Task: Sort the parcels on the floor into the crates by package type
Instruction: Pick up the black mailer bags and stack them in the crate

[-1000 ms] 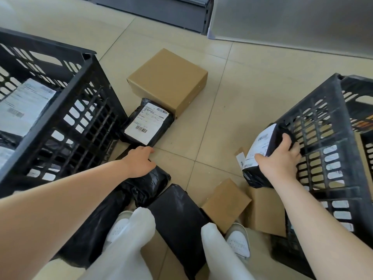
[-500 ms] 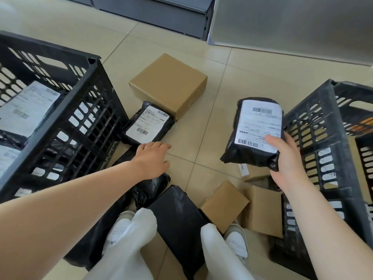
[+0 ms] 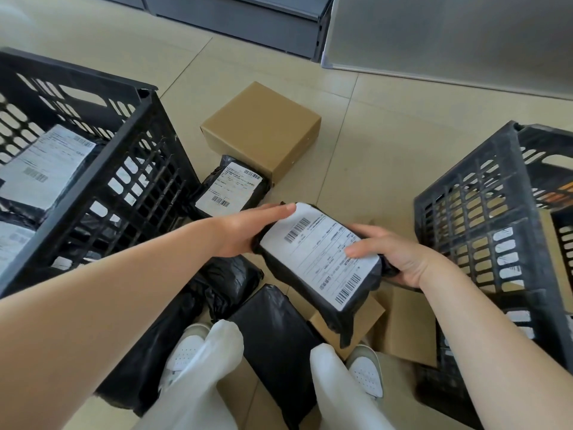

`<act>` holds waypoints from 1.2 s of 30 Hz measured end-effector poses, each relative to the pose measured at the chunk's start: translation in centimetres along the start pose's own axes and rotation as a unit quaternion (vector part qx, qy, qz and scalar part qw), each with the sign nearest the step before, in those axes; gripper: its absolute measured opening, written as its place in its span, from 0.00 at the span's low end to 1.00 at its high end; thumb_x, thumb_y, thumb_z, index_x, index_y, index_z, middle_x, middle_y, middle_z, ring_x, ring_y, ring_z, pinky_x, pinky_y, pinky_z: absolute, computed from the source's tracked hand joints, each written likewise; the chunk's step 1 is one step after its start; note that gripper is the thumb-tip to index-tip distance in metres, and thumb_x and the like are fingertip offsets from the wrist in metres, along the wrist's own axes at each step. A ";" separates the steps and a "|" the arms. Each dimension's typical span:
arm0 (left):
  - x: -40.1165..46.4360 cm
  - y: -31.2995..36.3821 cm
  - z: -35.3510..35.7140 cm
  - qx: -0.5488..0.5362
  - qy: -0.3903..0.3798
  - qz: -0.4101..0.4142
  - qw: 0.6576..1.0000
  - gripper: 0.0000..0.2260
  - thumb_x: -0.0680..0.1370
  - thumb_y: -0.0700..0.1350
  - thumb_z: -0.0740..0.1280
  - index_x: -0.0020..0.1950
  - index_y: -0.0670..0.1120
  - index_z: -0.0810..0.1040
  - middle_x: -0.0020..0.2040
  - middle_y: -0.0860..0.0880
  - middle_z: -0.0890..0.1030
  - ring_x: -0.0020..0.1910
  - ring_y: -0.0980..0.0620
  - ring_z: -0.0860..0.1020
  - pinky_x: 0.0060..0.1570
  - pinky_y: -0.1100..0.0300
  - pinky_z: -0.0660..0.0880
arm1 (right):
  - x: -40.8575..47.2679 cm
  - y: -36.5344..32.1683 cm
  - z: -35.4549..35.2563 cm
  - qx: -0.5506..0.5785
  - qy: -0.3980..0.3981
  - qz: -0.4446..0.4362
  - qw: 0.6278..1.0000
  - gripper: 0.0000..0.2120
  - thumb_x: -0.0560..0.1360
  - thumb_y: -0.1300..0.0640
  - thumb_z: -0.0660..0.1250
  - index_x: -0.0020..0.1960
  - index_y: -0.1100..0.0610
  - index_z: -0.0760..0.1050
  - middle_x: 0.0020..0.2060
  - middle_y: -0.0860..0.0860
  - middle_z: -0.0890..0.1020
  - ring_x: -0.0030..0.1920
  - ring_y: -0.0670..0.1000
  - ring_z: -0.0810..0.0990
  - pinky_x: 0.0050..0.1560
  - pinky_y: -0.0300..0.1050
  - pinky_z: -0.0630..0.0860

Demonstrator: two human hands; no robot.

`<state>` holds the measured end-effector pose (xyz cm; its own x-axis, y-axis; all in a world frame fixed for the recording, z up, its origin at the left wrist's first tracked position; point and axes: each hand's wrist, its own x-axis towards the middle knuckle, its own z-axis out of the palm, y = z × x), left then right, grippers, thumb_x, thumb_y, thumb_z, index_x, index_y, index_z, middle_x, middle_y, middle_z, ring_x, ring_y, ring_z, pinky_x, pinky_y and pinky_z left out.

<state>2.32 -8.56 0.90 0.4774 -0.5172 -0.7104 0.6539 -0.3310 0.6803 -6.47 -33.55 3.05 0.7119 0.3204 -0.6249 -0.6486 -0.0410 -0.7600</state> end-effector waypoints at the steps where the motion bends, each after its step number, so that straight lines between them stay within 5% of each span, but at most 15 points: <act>1: 0.0 -0.4 -0.2 0.001 -0.001 -0.006 1.000 0.13 0.79 0.56 0.64 0.62 0.56 0.74 0.57 0.51 0.83 0.57 0.51 0.81 0.52 0.55 0.78 | 0.2 0.1 0.0 0.000 -0.006 0.004 1.000 0.25 0.68 0.61 0.70 0.65 0.55 0.77 0.56 0.59 0.85 0.54 0.57 0.85 0.46 0.45 0.82; 10: 0.1 -1.1 -0.7 -0.002 0.054 0.003 0.999 0.14 0.79 0.48 0.68 0.64 0.49 0.78 0.55 0.47 0.85 0.57 0.46 0.83 0.64 0.47 0.75 | 1.1 0.8 -0.1 0.001 0.023 -0.006 1.000 0.27 0.68 0.59 0.71 0.67 0.52 0.76 0.57 0.58 0.84 0.57 0.58 0.84 0.49 0.47 0.82; 13: 0.1 -1.3 -0.8 -0.008 0.086 0.013 0.996 0.15 0.78 0.48 0.69 0.65 0.49 0.77 0.54 0.47 0.85 0.55 0.46 0.83 0.61 0.48 0.77 | 1.6 1.2 0.0 -0.015 0.134 -0.024 0.991 0.20 0.74 0.54 0.72 0.65 0.51 0.77 0.55 0.55 0.85 0.57 0.54 0.83 0.47 0.42 0.79; 15: -0.1 -1.4 -0.9 -0.027 0.114 0.023 0.993 0.14 0.79 0.48 0.69 0.64 0.49 0.77 0.53 0.47 0.86 0.54 0.47 0.83 0.59 0.49 0.78 | 2.1 2.0 -0.3 -0.007 0.221 -0.028 0.975 0.19 0.79 0.45 0.67 0.67 0.51 0.75 0.56 0.52 0.84 0.60 0.53 0.81 0.56 0.46 0.77; 19: -0.1 -1.4 -0.8 -0.104 0.203 0.064 0.971 0.15 0.80 0.47 0.67 0.66 0.47 0.74 0.54 0.47 0.85 0.54 0.47 0.83 0.57 0.47 0.79 | 3.0 3.3 0.6 0.167 0.344 -0.025 0.924 0.24 0.78 0.35 0.59 0.64 0.51 0.75 0.56 0.52 0.83 0.58 0.54 0.81 0.65 0.57 0.74; 23: -0.1 -1.1 -0.3 -0.195 0.261 0.094 0.941 0.13 0.81 0.46 0.66 0.65 0.48 0.72 0.54 0.49 0.84 0.52 0.49 0.83 0.48 0.53 0.81 | 3.8 3.6 2.9 0.286 0.279 -0.003 0.917 0.30 0.76 0.31 0.59 0.70 0.50 0.70 0.61 0.57 0.79 0.61 0.60 0.78 0.66 0.66 0.71; 27: 0.1 -2.0 -0.2 -0.246 0.230 0.070 0.939 0.16 0.79 0.41 0.66 0.67 0.46 0.73 0.56 0.46 0.84 0.54 0.46 0.83 0.50 0.50 0.81 | 4.3 2.4 4.7 0.291 0.196 -0.038 0.936 0.26 0.75 0.35 0.65 0.68 0.45 0.69 0.63 0.57 0.77 0.64 0.61 0.76 0.67 0.68 0.70; 33: -1.4 -2.4 -1.0 -0.180 0.164 0.023 0.970 0.16 0.80 0.37 0.64 0.67 0.45 0.74 0.58 0.44 0.83 0.57 0.46 0.81 0.54 0.45 0.79 | 5.3 1.7 5.0 0.241 0.249 -0.040 0.937 0.22 0.76 0.48 0.72 0.68 0.49 0.73 0.61 0.53 0.82 0.61 0.57 0.80 0.64 0.62 0.74; 36: -2.1 -2.4 -1.9 -0.102 0.218 0.014 0.970 0.26 0.77 0.41 0.68 0.73 0.51 0.65 0.60 0.46 0.79 0.58 0.46 0.78 0.63 0.43 0.73 | 5.4 0.9 5.2 0.203 0.256 -0.045 0.944 0.20 0.75 0.48 0.72 0.65 0.49 0.74 0.58 0.52 0.83 0.59 0.56 0.82 0.63 0.59 0.76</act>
<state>0.85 -5.15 0.39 0.6700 -0.1249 -0.7318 0.7192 -0.1350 0.6816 -4.57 -26.91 -0.10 0.7382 -0.1992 -0.6445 -0.5551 0.3636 -0.7481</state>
